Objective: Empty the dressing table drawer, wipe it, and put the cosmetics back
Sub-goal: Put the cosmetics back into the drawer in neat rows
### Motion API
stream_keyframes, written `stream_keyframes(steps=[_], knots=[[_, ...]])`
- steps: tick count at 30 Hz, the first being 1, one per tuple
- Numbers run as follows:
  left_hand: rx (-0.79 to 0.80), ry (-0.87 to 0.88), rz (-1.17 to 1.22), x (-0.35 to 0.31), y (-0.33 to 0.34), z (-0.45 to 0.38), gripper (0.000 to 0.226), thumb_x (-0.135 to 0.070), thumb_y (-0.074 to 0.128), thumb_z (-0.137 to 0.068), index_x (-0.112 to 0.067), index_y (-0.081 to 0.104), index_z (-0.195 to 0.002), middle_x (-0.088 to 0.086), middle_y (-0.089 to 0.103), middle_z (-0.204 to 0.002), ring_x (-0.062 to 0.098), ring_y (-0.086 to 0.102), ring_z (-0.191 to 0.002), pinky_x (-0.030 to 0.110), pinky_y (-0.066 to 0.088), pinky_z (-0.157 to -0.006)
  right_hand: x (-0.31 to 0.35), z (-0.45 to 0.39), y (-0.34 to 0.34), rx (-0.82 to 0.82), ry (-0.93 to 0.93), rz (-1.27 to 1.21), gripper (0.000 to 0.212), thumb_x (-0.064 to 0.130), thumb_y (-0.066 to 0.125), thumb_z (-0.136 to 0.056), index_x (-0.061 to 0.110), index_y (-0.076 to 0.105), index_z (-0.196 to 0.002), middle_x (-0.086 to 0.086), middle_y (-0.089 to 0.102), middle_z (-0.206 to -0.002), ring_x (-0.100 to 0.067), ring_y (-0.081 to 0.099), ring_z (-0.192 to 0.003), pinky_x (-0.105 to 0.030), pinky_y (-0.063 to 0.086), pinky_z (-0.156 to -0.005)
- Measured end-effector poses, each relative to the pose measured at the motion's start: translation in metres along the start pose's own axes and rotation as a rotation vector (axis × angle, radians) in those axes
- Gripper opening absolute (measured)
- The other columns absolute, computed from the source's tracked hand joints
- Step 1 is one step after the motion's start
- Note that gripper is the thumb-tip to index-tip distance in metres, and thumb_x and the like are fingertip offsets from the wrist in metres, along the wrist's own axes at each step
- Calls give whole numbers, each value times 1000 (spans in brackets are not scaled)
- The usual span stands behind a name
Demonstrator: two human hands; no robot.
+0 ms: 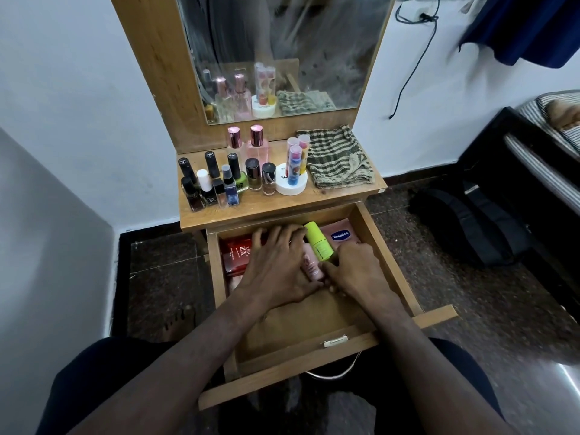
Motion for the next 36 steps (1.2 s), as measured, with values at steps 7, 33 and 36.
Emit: stream_keyframes(steps=[7, 33, 36], knots=[[15, 21, -84, -2, -3, 6, 106, -75, 54, -77, -14, 32, -162, 3, 42, -162, 22, 36, -149, 53, 23, -121, -6, -5, -22, -181, -187, -8, 17, 35, 87, -81, 24, 81, -93, 5, 73, -81, -12, 67, -76, -32, 59, -75], [-23, 55, 116, 1, 3, 14, 110, -62, 70, -87, -16, 12, -168, 4, 28, -170, 20, 21, -159, 39, -9, -130, 6, -1, -25, -149, -451, -63, 41, 22, 92, -75, 16, 77, -113, 8, 71, -90, -9, 65, -74, -22, 56, -69], [-53, 78, 183, 3, -4, 14, 117, -74, 70, -79, -17, 18, -167, 3, 30, -168, 19, 24, -157, 37, 0, -131, 7, 8, -30, -263, -510, -141, 43, 28, 92, -73, 20, 78, -113, 8, 72, -92, -7, 64, -74, -26, 57, -70]])
Point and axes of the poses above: each hand's wrist, its own z-axis away from the middle knuckle, its own y-axis out of the palm, x = y × z, the point moved 3 cm from there along -z, towards the middle knuckle
